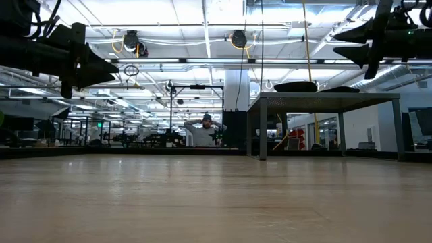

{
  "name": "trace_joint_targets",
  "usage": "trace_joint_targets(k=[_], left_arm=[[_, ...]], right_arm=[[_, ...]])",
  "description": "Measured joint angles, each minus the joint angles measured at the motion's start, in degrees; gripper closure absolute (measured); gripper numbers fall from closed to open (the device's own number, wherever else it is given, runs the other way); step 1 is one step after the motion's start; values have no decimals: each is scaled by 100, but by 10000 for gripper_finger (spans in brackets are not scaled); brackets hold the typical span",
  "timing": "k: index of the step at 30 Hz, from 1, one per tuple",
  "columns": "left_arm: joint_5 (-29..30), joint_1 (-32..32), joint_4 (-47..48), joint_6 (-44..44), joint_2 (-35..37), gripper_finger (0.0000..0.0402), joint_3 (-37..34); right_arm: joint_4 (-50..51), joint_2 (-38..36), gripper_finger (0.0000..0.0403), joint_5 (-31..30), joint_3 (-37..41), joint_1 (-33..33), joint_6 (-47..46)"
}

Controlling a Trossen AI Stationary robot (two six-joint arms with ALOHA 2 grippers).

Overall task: Pick & Place Mini shaped plates
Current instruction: Return to Home Position

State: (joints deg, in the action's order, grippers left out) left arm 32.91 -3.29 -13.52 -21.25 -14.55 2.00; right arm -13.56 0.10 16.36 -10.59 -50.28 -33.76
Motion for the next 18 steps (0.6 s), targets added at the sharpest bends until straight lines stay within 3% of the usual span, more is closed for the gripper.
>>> trace_joint_targets(k=[18], left_arm=[[0, 0, -2, 1, 0, 273, 0]], right_arm=[[13, 2, 238, 30, 0, 1588, 9]])
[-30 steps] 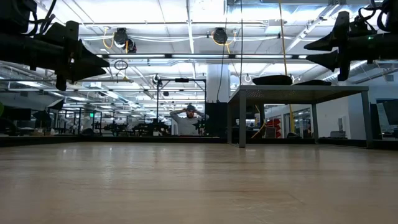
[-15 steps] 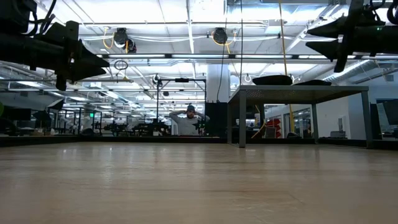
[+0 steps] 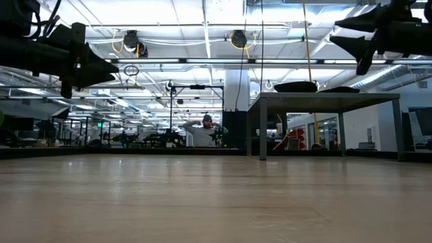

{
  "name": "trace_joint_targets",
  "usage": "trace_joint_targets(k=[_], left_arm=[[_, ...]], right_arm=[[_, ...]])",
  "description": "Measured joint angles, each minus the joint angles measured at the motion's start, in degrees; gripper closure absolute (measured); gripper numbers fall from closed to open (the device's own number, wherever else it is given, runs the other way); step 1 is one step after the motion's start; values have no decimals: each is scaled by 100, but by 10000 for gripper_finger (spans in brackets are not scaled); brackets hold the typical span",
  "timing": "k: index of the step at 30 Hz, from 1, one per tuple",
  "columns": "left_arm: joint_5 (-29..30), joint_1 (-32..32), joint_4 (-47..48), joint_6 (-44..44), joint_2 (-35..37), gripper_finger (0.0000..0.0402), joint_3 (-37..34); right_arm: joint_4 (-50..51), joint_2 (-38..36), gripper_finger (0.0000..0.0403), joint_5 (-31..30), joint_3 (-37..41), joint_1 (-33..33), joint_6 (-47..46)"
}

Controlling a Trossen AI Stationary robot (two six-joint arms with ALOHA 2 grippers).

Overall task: Pick & Place Mini shaped plates
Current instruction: Return to Home Position

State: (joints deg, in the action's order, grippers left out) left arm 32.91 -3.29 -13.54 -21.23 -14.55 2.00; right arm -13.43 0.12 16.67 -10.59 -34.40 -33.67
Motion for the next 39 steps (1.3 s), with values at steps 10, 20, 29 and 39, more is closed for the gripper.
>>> trace_joint_targets(k=[10, 20, 29, 39], left_arm=[[2, 0, 2, 4, 0, 273, 0], [4, 0, 1, 2, 0, 273, 0], [4, 0, 1, 2, 0, 273, 0], [6, 0, 2, 2, 0, 273, 0]], right_arm=[[0, 11, 238, 0, 2, 153, -8], [0, 11, 238, 0, 2, 151, -9], [0, 11, 238, 0, 2, 151, -6], [0, 11, 238, 0, 2, 151, 0]])
